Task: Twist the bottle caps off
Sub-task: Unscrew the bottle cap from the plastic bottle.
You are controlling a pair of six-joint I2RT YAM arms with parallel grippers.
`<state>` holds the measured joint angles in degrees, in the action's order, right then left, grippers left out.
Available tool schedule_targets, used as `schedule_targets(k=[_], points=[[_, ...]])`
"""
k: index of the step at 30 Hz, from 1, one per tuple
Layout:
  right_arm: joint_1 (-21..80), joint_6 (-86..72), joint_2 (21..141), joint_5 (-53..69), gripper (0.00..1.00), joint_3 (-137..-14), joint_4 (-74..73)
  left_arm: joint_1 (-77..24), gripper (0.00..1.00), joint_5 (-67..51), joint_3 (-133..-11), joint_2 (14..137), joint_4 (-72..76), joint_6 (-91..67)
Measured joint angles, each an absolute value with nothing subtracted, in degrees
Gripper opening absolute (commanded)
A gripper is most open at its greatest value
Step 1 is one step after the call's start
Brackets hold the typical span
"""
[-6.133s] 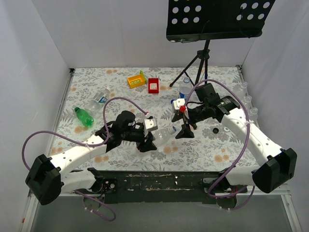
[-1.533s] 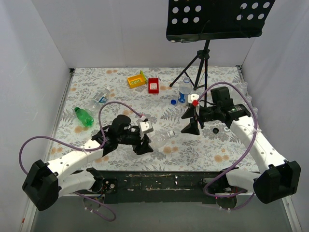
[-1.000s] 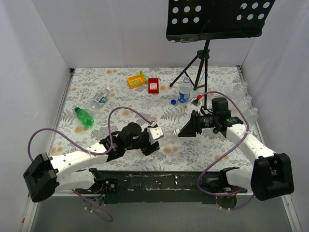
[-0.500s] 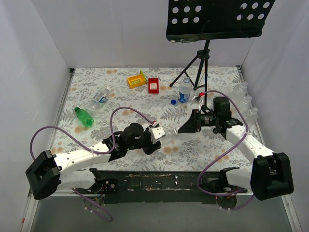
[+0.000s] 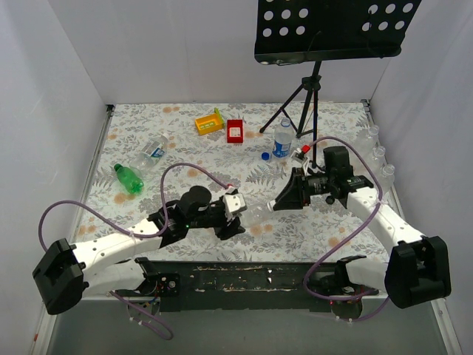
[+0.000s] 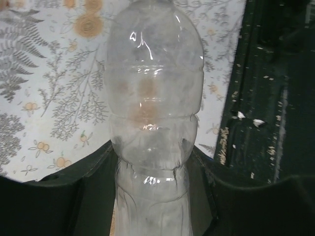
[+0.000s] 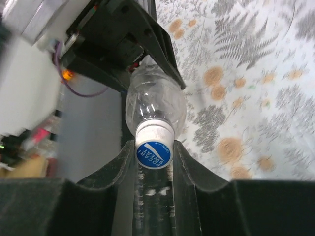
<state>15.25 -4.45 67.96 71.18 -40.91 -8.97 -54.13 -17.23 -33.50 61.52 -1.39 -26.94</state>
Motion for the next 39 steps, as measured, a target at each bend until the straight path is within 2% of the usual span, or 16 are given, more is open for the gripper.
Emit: schedule_targets(k=[6,10,15,23,25,27,33,39], points=[[23.90,42.28,72.53,68.45,0.01,-60.18,-41.01,-45.17,0.17,-35.66,-33.50,59.48,-3.53,-30.13],[30.24,59.99,72.77,61.01,0.01,-65.80,-51.11,-40.40,0.16,-47.99,-35.68,62.39,-8.84,-30.09],[33.15,69.67,73.14,54.13,0.02,-67.81,-56.75,-38.72,0.17,-53.08,-37.98,65.45,-13.15,-29.41],[33.47,71.72,73.60,52.07,0.13,-68.03,-57.01,-38.61,0.17,-51.44,-39.29,66.54,-15.07,-28.47],[33.47,70.63,74.32,51.59,0.27,-68.64,-56.95,-38.61,0.17,-50.96,-39.40,66.81,-15.18,-28.25],[33.47,68.82,75.31,51.24,0.37,-69.58,-56.90,-38.57,0.17,-50.30,-39.44,66.76,-15.20,-28.05],[33.41,63.09,76.82,51.37,0.54,-71.00,-56.36,-38.46,0.17,-48.49,-39.48,65.91,-15.11,-27.90],[33.04,58.59,77.19,53.80,0.79,-72.03,-54.37,-38.48,0.16,-47.35,-39.48,65.71,-14.72,-27.90]])
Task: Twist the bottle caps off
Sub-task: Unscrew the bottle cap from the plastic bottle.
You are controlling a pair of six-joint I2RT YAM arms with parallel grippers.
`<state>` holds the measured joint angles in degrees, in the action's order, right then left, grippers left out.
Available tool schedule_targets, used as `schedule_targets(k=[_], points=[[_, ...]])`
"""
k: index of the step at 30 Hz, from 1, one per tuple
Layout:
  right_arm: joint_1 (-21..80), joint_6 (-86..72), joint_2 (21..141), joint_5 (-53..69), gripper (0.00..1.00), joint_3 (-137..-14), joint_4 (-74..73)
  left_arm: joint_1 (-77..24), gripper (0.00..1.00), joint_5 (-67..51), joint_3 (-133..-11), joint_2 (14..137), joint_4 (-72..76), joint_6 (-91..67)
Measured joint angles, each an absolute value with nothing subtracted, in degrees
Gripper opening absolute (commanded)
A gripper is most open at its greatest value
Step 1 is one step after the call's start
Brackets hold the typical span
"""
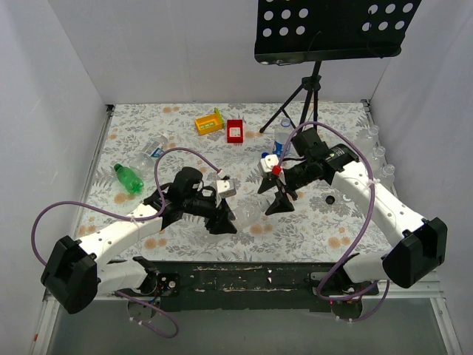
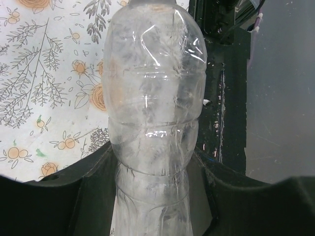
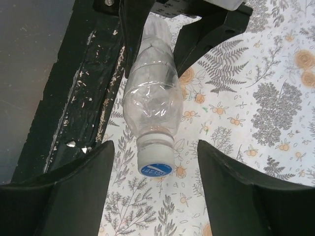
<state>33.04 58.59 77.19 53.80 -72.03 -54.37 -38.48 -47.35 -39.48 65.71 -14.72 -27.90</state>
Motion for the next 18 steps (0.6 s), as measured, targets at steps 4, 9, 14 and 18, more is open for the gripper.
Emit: schedule_targets(k=[4,9,14,18], points=[[31.59,56.16,77.19,55.53,0.87,-72.34,-53.65,-38.48,0.17,-46.44,-39.46,65.36,-14.50,-27.92],[27.59,52.05,76.73,59.35,0.88,-72.34,-52.18,-38.48,0.16,-44.84,-39.05,63.86,-13.56,-28.08],[21.82,41.58,73.45,65.14,0.90,-71.42,-45.17,-38.52,0.15,-42.09,-37.98,61.52,-11.88,-28.62],[16.47,26.96,69.65,70.15,0.91,-64.99,-32.73,-39.44,0.15,-37.52,-37.82,59.44,-9.82,-29.04]])
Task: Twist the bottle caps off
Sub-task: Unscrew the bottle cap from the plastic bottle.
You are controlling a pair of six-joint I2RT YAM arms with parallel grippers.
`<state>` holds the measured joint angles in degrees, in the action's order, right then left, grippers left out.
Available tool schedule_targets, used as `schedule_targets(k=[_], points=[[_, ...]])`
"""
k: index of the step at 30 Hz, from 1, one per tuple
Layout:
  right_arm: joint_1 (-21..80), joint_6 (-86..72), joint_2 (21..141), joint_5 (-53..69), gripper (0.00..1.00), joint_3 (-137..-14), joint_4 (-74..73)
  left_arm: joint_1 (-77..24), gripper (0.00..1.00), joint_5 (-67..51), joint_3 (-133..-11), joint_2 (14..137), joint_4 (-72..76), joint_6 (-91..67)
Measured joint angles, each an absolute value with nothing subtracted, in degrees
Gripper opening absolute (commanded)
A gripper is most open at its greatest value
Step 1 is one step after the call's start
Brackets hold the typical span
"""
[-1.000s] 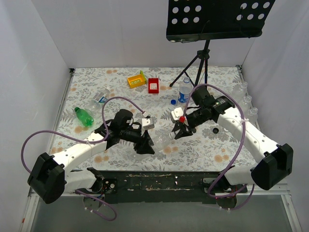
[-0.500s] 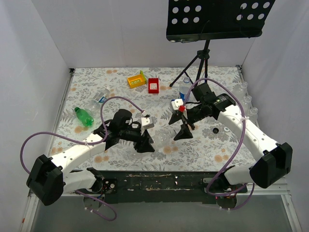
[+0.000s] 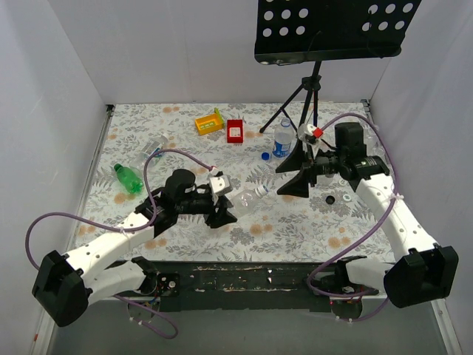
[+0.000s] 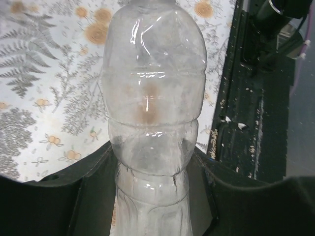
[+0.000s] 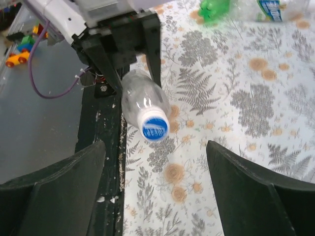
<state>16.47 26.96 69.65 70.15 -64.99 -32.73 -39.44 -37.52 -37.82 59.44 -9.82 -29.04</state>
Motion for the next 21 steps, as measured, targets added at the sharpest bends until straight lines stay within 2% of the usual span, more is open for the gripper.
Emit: schedule_targets(k=[4,7,12,21], points=[[11.29,8.93,66.35,71.42,0.91,-55.18,-18.31,-42.19,0.15,-31.70,-36.86,57.56,-6.48,-28.75],[9.37,1.17,65.43,71.59,0.91,-51.66,-12.78,-45.21,0.15,-27.40,-36.47,57.65,-4.84,-28.05],[8.67,-2.55,62.30,71.83,0.95,-49.69,-9.89,-49.91,0.15,-20.03,-36.34,58.89,-2.44,-26.46],[8.58,-3.05,61.49,70.81,0.95,-48.38,-9.50,-52.97,0.15,-13.96,-36.32,60.95,2.02,-25.63]])
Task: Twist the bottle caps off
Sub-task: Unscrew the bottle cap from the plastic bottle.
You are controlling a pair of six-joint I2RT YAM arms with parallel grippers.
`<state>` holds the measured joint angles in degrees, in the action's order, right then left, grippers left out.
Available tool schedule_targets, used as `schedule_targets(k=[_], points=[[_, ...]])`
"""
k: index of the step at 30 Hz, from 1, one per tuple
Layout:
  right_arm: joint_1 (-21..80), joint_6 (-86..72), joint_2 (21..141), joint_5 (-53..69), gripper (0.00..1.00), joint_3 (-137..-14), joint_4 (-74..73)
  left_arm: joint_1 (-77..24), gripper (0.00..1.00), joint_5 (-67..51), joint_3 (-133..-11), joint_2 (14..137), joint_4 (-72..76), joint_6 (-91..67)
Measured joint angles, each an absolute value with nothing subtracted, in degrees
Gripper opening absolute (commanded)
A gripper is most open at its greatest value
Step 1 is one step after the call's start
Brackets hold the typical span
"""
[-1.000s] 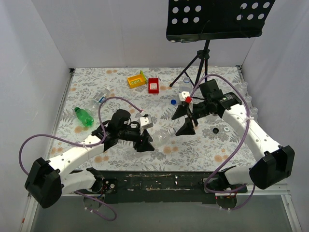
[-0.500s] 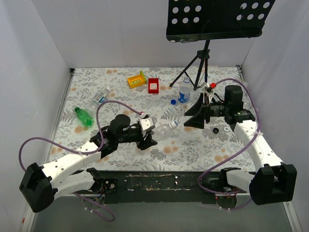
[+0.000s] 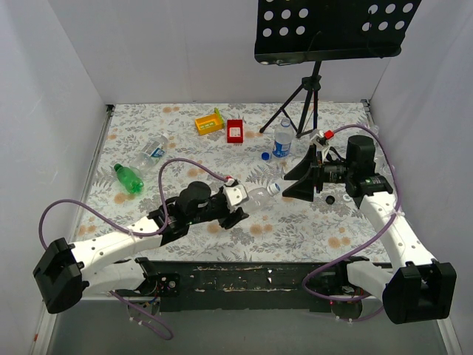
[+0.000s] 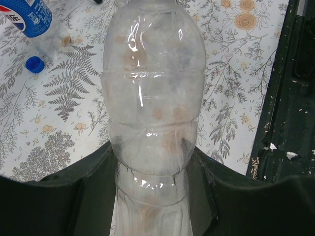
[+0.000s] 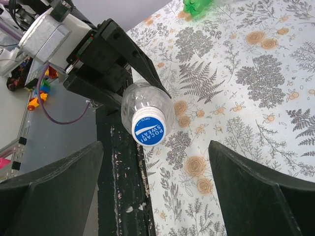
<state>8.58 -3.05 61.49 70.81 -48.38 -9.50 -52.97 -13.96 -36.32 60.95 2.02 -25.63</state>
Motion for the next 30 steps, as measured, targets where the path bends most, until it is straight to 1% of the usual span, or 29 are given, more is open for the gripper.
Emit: schedule_targets(k=[30], points=[[8.58,-4.36,63.44,68.34,0.96,-47.35,-12.10,-56.84,0.15,-8.56,-36.25,63.72,4.84,-24.34]])
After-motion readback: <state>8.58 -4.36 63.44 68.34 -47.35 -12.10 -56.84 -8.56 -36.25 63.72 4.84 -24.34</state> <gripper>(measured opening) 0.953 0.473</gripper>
